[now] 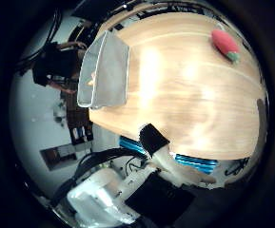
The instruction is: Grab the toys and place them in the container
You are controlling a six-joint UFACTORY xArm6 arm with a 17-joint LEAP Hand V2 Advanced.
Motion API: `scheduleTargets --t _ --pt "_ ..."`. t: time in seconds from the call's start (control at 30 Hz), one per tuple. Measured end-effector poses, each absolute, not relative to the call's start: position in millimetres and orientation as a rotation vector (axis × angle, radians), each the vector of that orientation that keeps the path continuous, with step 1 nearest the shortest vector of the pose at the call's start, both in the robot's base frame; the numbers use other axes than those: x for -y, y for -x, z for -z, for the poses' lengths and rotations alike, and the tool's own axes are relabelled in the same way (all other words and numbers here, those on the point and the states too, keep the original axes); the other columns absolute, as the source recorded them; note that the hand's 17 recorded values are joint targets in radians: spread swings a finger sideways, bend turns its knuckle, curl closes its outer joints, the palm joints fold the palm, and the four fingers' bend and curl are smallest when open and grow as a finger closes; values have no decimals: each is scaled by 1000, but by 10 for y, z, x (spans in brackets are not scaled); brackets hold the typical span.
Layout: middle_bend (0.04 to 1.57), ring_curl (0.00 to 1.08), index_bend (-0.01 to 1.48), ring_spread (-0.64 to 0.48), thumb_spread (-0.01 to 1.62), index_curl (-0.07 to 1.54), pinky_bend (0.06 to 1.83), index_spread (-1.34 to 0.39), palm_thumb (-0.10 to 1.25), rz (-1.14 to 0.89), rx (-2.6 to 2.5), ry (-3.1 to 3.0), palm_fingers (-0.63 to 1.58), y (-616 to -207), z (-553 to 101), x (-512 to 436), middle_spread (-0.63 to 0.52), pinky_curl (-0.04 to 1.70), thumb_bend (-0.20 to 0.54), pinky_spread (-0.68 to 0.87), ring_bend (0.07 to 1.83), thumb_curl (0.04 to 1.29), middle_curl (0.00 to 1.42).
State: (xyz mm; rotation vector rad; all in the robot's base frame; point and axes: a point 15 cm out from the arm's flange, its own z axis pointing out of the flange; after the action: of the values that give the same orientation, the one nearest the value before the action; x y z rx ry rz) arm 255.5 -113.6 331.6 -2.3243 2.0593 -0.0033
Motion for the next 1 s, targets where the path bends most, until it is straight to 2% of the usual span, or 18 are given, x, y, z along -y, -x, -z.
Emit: scheduleTargets --t 0.2,0.5,0.8,1.0 --pt "203 226 167 -84 989 303 679 -460 342 -51 -2055 2340 299 -2491 -3155 1081 -143 151 -28 356 459 286 359" --pt "203 226 166 -94 987 302 685 -464 349 -22 -2053 2349 305 -2466 -3168 1106 -143 145 -25 344 465 286 360" --pt "212 230 160 -116 988 291 714 -465 374 64 -2068 2313 336 -2691 -3187 1257 -160 142 -25 316 504 289 362" --pt "218 234 161 -130 986 287 731 -466 377 53 -2084 2300 339 -2989 -3207 1406 -168 137 -28 297 533 289 364"
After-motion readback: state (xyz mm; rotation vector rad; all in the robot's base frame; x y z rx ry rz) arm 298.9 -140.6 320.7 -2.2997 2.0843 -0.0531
